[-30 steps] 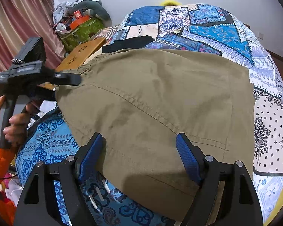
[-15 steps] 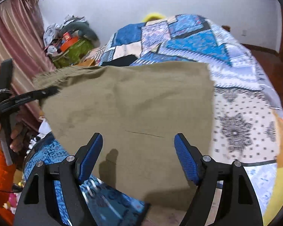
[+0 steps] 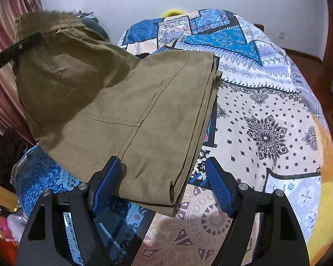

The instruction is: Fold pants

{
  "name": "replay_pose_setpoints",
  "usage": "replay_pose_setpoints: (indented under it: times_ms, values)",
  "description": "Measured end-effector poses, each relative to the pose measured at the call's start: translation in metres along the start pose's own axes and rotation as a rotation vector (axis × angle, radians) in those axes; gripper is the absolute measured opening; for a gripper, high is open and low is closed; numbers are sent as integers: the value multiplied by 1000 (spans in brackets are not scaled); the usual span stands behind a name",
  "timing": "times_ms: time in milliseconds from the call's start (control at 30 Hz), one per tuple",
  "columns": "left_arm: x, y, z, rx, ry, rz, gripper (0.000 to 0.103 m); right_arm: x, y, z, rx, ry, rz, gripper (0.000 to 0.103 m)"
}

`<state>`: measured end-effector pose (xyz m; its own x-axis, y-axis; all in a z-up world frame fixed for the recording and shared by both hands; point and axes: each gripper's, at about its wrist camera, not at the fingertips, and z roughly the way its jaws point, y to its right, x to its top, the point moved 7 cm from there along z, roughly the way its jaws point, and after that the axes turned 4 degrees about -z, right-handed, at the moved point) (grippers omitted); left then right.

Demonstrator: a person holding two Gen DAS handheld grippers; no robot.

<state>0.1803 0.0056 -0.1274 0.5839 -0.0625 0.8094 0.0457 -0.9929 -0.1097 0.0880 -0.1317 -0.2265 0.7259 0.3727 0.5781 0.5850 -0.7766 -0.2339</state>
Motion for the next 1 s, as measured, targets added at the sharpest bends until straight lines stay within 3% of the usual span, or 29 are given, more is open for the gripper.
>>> replay_pose_setpoints:
  times_ms: [167,467,600,633,667,733,800,1000]
  values:
    - [6,37,14,-195,-104,-33,28,-2,1,1,24,5,24,75]
    - [-20,91,52,-402,-313,-46,28,-2,-1,1,28,17,35,75]
    - [-34,104,59,-429,-374,-43,29,-3,-1,-1,24,19,40,75]
    - [-35,106,59,-433,-386,-43,34,-3,-1,-2,23,20,41,75]
    - [-36,108,58,-443,-394,-42,40,-3,0,-3,22,21,43,75]
    - [-39,108,59,-481,-424,-53,75,-3,1,-5,21,27,47,75]
    - [-37,102,56,-474,-401,-72,78,-3,3,-8,18,36,56,76]
    - [-22,57,54,-349,-335,-91,83,-4,3,-20,5,47,68,76]
